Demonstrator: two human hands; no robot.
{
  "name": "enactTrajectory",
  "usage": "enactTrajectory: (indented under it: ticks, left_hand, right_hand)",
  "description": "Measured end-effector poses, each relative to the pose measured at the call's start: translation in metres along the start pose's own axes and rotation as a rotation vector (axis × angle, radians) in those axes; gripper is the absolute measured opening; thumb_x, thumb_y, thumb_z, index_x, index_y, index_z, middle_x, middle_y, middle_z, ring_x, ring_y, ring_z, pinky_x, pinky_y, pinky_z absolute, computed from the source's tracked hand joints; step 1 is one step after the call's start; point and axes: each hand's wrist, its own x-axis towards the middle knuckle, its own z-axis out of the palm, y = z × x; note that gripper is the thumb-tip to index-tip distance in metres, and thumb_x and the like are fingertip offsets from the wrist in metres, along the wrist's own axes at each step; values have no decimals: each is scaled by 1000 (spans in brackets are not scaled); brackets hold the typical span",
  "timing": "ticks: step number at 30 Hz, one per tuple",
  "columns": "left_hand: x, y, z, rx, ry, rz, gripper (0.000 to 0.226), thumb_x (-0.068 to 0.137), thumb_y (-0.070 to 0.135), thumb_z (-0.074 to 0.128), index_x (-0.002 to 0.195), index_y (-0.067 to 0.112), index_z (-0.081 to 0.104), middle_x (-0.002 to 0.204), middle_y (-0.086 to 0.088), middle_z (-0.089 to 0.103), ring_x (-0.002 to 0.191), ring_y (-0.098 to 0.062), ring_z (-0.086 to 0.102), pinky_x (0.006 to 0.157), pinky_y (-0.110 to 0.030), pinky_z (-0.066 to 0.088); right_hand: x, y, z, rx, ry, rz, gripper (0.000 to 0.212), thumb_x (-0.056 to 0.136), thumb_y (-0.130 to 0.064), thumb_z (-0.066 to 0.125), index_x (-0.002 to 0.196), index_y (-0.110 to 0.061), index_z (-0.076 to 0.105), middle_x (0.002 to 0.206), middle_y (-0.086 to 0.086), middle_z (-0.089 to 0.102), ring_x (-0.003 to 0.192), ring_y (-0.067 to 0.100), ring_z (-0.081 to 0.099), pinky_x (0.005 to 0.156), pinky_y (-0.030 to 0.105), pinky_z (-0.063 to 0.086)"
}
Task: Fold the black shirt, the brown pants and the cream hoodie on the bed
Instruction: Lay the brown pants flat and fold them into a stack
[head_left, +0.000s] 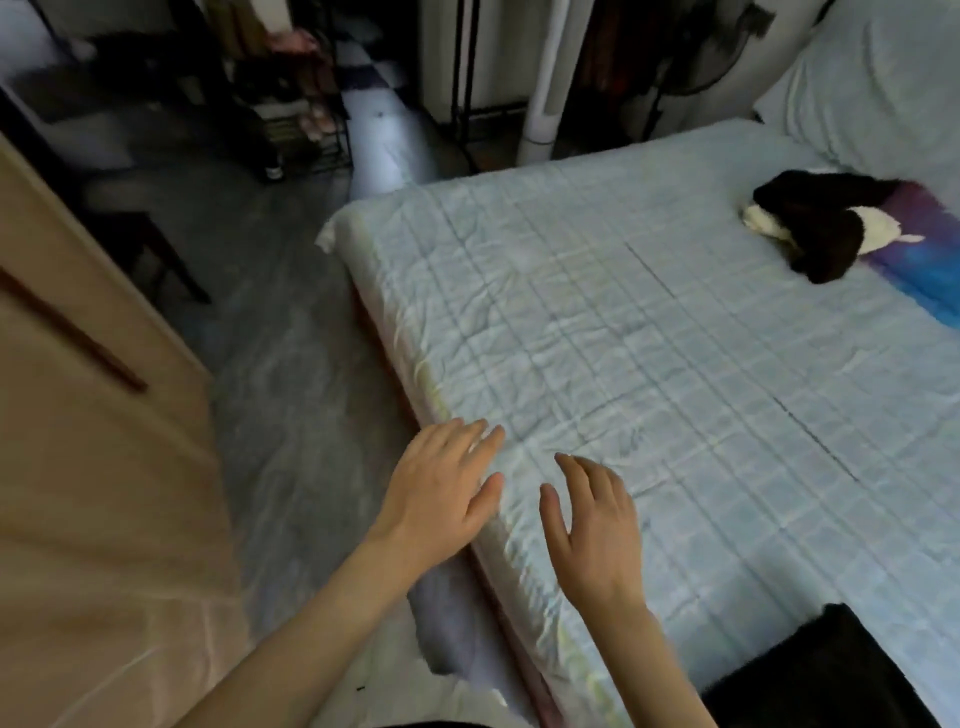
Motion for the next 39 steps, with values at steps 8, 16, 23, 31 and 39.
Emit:
enactTrajectory:
  ticks: [8, 16, 23, 31, 39]
  left_hand:
    - [31, -208, -95, 138, 129, -247, 49, 93, 37, 42, 126, 8, 64, 124, -12, 65, 114, -33, 61, 98, -45, 47]
    - [47, -360, -106, 120, 206, -513, 44, 94, 37, 43, 120, 9, 66, 116, -6, 68, 105, -26, 63, 86, -42, 52]
    - [144, -517, -118, 127, 131, -628, 47, 95, 39, 40, 119, 9, 66, 116, -5, 67, 106, -24, 62, 89, -40, 51]
    - [342, -685, -201, 220, 150, -549, 49, 95, 39, 37, 122, 8, 64, 117, -7, 66, 107, -27, 60, 92, -41, 47]
    - [493, -831, -177, 137, 12, -391, 51, 93, 41, 35, 120, 9, 65, 116, -5, 67, 108, -24, 61, 93, -40, 47]
  right_hand:
    - [162, -169, 103, 23, -144, -261, 52, 97, -43, 36, 127, -11, 62, 124, 8, 63, 116, 29, 57, 96, 43, 46]
    - [288, -275, 195, -2, -339, -436, 47, 98, -41, 42, 132, -13, 59, 127, 6, 61, 117, 26, 55, 97, 44, 45]
    - [455, -344, 290, 56, -381, -466, 51, 99, -43, 36, 131, -11, 58, 128, 7, 60, 118, 26, 55, 99, 43, 46]
    - [670, -429, 322, 54, -288, -433, 53, 98, -44, 33, 129, -11, 59, 125, 9, 62, 113, 29, 56, 94, 43, 45]
    - [832, -448, 414, 47, -227, -227, 45, 99, -40, 45, 130, -11, 60, 127, 9, 61, 116, 28, 56, 98, 43, 46]
